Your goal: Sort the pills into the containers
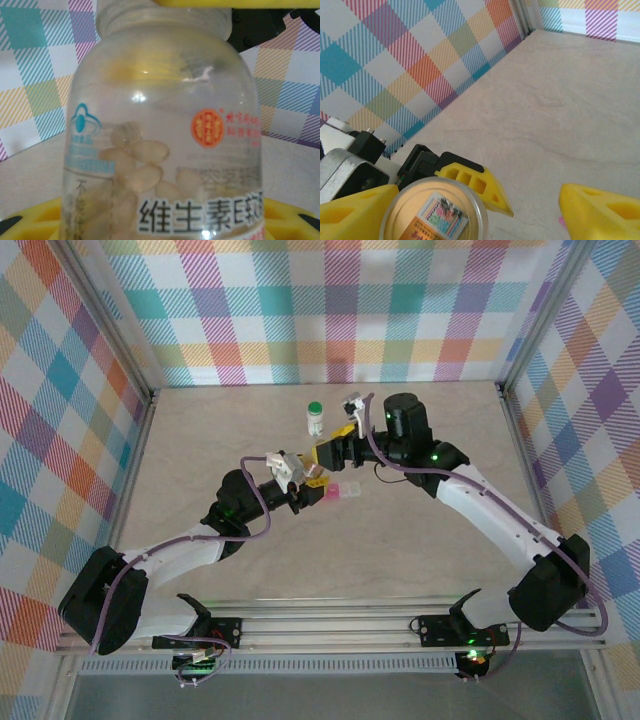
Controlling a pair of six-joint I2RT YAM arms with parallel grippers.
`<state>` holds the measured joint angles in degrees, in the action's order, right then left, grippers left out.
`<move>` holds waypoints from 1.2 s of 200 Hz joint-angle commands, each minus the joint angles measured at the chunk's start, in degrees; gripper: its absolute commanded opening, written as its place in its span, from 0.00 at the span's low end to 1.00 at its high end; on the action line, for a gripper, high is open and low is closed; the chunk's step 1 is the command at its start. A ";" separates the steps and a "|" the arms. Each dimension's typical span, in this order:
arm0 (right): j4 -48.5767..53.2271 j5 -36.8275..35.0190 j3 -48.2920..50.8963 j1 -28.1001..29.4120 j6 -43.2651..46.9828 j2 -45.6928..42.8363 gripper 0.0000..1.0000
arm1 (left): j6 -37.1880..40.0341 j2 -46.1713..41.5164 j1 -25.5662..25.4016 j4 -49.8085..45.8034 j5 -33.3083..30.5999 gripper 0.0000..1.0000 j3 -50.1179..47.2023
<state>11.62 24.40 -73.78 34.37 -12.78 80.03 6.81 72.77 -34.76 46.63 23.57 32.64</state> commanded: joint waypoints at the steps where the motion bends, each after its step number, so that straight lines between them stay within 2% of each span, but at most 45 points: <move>1: 0.52 -4.97 -1.86 -0.27 -2.71 2.76 0.83 | -0.13 -2.35 0.21 5.24 3.67 0.00 0.84; 33: 0.22 -6.25 -3.30 -0.18 -6.76 5.19 0.83 | -0.22 -2.18 0.22 5.53 4.07 0.00 1.02; 63: 0.06 -10.70 -3.82 -0.18 -9.39 5.92 0.83 | -0.26 -2.30 0.15 5.63 4.45 0.00 0.82; 135: 4.48 -11.84 -10.88 -0.18 -9.88 9.07 0.84 | 0.46 -1.79 -0.91 4.61 5.43 0.00 0.65; 199: 6.56 -6.98 -18.79 -0.18 -8.86 10.55 0.87 | 0.64 -1.30 -1.10 3.65 4.90 0.00 0.35; 240: 6.42 -1.43 -17.41 -0.27 -5.33 7.23 0.88 | 1.78 -1.53 -1.10 2.62 3.79 0.00 0.07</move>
<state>17.67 18.15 -90.96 34.09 -21.69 90.54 7.16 72.64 -35.55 46.92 27.42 32.64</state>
